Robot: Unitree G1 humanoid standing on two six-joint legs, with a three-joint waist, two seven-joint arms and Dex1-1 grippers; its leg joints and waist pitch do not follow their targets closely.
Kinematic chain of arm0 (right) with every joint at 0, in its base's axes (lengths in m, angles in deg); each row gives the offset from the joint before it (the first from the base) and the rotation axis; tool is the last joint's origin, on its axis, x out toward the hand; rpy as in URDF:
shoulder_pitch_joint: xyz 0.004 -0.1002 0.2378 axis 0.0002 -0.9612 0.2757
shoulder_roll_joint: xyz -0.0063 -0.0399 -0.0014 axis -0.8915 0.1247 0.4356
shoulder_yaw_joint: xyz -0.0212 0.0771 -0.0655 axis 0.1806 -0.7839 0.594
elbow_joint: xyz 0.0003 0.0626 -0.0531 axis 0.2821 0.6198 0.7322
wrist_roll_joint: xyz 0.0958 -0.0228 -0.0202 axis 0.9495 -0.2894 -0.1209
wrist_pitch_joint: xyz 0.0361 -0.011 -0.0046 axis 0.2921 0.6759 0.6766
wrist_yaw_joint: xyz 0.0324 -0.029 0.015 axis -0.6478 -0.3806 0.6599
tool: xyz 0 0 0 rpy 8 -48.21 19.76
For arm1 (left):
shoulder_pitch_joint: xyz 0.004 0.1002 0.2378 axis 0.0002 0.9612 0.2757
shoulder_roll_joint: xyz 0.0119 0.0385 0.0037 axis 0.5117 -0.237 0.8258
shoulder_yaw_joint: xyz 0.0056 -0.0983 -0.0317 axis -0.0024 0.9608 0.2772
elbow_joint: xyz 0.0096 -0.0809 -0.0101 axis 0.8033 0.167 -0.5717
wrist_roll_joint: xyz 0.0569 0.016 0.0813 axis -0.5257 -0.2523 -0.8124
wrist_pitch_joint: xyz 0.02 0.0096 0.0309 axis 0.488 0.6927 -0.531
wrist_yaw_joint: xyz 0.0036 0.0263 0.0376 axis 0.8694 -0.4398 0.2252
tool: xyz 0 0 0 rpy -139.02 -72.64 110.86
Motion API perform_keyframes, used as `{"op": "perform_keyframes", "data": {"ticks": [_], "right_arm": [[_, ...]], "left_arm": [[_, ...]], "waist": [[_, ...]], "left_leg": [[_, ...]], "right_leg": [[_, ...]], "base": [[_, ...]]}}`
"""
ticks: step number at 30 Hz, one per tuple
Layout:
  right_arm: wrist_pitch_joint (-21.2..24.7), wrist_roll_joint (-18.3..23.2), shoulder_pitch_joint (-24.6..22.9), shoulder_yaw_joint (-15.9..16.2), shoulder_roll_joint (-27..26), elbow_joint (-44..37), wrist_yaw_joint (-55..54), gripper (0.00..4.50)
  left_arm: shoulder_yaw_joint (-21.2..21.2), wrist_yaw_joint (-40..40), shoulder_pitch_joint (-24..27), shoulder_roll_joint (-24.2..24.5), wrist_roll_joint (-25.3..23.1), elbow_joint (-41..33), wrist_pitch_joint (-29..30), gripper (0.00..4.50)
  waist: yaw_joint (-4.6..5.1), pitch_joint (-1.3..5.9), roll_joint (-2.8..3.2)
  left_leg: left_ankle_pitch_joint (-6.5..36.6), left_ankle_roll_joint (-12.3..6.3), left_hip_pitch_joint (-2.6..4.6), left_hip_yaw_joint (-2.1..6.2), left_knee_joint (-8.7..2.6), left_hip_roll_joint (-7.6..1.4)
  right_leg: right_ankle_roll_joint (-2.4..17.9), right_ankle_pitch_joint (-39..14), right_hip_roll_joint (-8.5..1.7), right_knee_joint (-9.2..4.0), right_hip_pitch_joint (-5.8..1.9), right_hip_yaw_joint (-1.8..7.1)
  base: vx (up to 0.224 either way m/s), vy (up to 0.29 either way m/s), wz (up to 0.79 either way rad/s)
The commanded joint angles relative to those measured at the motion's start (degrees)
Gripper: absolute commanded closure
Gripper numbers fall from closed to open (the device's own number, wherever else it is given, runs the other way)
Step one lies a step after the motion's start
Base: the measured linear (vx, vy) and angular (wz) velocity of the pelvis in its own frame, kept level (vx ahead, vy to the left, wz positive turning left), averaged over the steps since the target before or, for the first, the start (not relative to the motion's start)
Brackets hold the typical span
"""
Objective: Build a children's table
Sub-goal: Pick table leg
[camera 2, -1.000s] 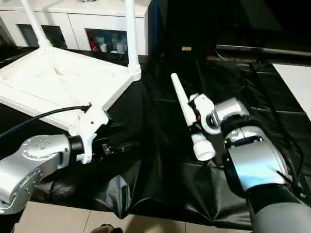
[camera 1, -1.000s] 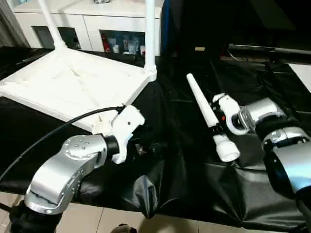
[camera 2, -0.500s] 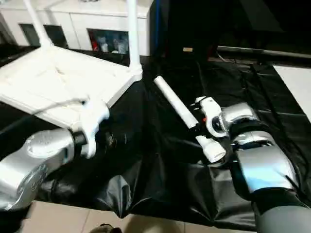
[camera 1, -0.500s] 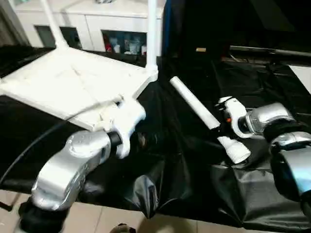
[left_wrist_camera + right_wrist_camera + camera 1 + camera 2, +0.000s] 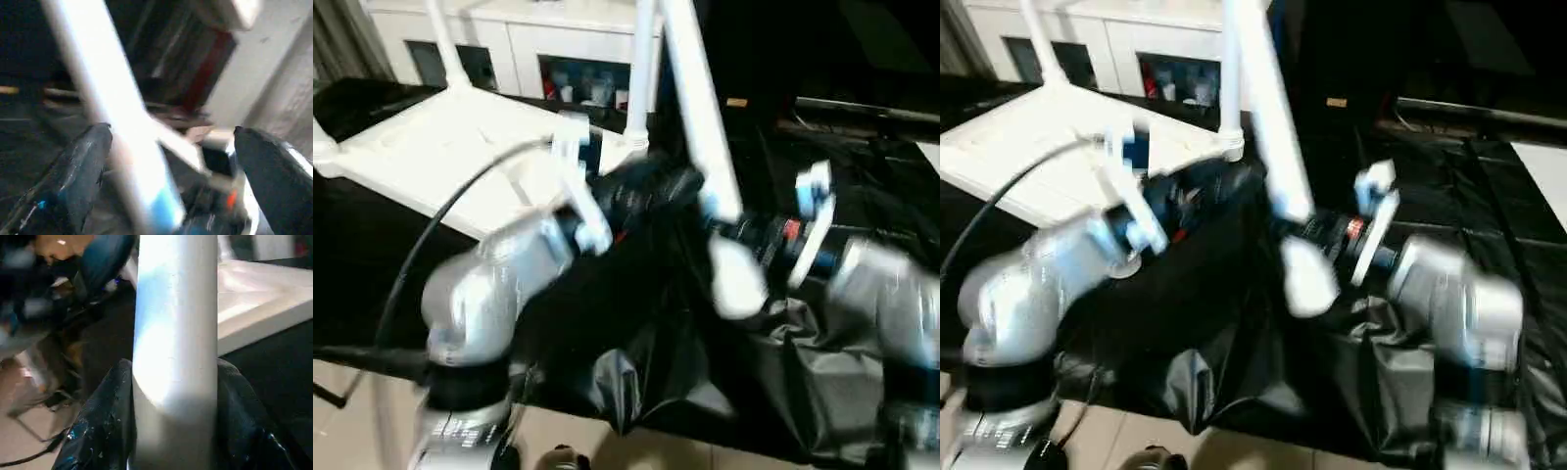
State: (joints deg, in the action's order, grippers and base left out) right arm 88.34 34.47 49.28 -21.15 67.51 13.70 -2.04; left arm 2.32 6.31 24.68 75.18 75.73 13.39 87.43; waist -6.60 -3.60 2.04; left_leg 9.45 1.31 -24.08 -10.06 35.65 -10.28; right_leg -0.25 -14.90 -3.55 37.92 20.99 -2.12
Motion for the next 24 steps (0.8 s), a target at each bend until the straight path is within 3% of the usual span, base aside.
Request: {"op": "perform_keyframes", "data": {"ticks": [1, 2, 3, 7, 10, 11, 14, 19, 20, 24], "right_arm": [[1.4, 2.0, -1.3, 0.7, -1.1, -5.5, -1.7, 2.69], [1.4, 2.1, -1.5, 0.9, -1.3, -5.8, -1.8, 2.69], [1.8, 2.8, -2.6, 1.4, -2.2, -8.1, -2.8, 2.69], [3.3, 3.9, -4.4, 1.3, -3.2, -12.0, -4.9, 2.69], [4.4, 4.7, -5.5, 1.3, -3.6, -14.6, -6.9, 2.69], [4.6, 4.9, -5.7, 1.3, -3.6, -15.0, -7.2, 2.69], [5.0, 5.0, -6.3, 2.0, -3.5, -16.8, -9.2, 2.69], [5.5, 4.1, -5.4, 3.7, -3.8, -18.0, -11.5, 2.69], [5.7, 4.1, -5.3, 3.9, -3.8, -18.1, -11.8, 2.69], [6.6, 5.1, -4.8, 4.2, -3.7, -19.4, -13.2, 2.69]], "left_arm": [[1.9, 0.0, -1.6, -0.1, 3.5, 1.3, 3.6, 0.00], [2.0, 0.0, -1.7, -0.1, 3.8, 1.4, 3.8, 0.00], [3.4, -0.6, -2.8, -0.7, 6.4, 2.6, 5.7, 0.00], [3.4, -0.7, -3.4, -0.3, 8.2, 3.2, 7.3, 0.00], [2.3, -1.0, -3.4, 0.4, 7.4, 3.2, 7.6, 0.00], [2.1, -1.2, -3.4, 0.4, 7.0, 3.2, 7.5, 0.28], [3.4, -3.0, -3.7, -0.5, 8.9, 2.9, 9.5, 0.36], [4.0, -4.6, -3.1, -0.9, 11.2, 1.8, 10.6, 0.79], [3.9, -4.7, -3.0, -0.9, 11.3, 1.8, 10.5, 0.79], [3.5, -6.4, -2.1, -0.4, 8.9, 2.2, 9.8, 1.23]], "waist": [[0.03, 3.40, 0.63], [0.34, 3.33, 0.26], [0.37, 3.10, 0.72], [0.42, 3.02, 1.02], [0.77, 3.25, 1.33], [0.81, 3.31, 1.20], [0.89, 3.34, 1.19], [1.15, 3.20, 0.81], [1.23, 3.18, 1.01], [1.39, 2.90, 0.80]], "left_leg": [[13.2, 2.14, 2.53, 1.52, -4.72, -2.67], [14.1, 2.53, 2.49, 1.60, -4.90, -2.56], [14.5, 2.68, 2.42, 1.63, -4.86, -2.43], [13.6, 2.47, 2.35, 1.77, -5.11, -2.45], [10.6, 1.91, 2.31, 1.78, -5.42, -2.47], [9.2, 1.56, 2.18, 1.74, -5.42, -2.44], [6.2, 0.51, 2.00, 1.57, -5.18, -2.32], [3.8, -0.97, 1.90, 1.44, -5.12, -2.26], [3.9, -1.13, 1.95, 1.47, -5.17, -2.32], [4.1, -1.20, 2.01, 1.40, -5.31, -2.40]], "right_leg": [[12.6, -5.3, -4.37, -5.67, -1.02, 2.23], [12.0, -7.6, -4.39, -5.88, -1.16, 2.19], [11.3, -9.6, -4.46, -6.08, -0.97, 2.26], [9.2, -13.4, -4.56, -6.62, -0.74, 2.41], [8.4, -9.1, -4.33, -6.56, -0.95, 2.14], [8.4, -7.3, -4.28, -6.57, -1.04, 2.12], [9.7, -1.7, -4.20, -6.07, -1.11, 2.02], [10.6, 1.6, -4.09, -6.02, -1.27, 1.93], [10.7, 1.7, -4.10, -5.98, -1.30, 1.93], [10.4, 1.0, -4.16, -6.19, -1.28, 2.01]], "base": [[0.000, 0.000, 0.00], [0.000, 0.000, 0.00], [0.000, 0.000, 0.00], [0.000, 0.000, 0.00], [0.000, 0.000, 0.00], [0.000, 0.000, 0.00], [0.000, 0.000, 0.00], [0.000, 0.000, 0.00], [0.000, 0.000, 0.00], [0.000, 0.000, 0.00]]}}
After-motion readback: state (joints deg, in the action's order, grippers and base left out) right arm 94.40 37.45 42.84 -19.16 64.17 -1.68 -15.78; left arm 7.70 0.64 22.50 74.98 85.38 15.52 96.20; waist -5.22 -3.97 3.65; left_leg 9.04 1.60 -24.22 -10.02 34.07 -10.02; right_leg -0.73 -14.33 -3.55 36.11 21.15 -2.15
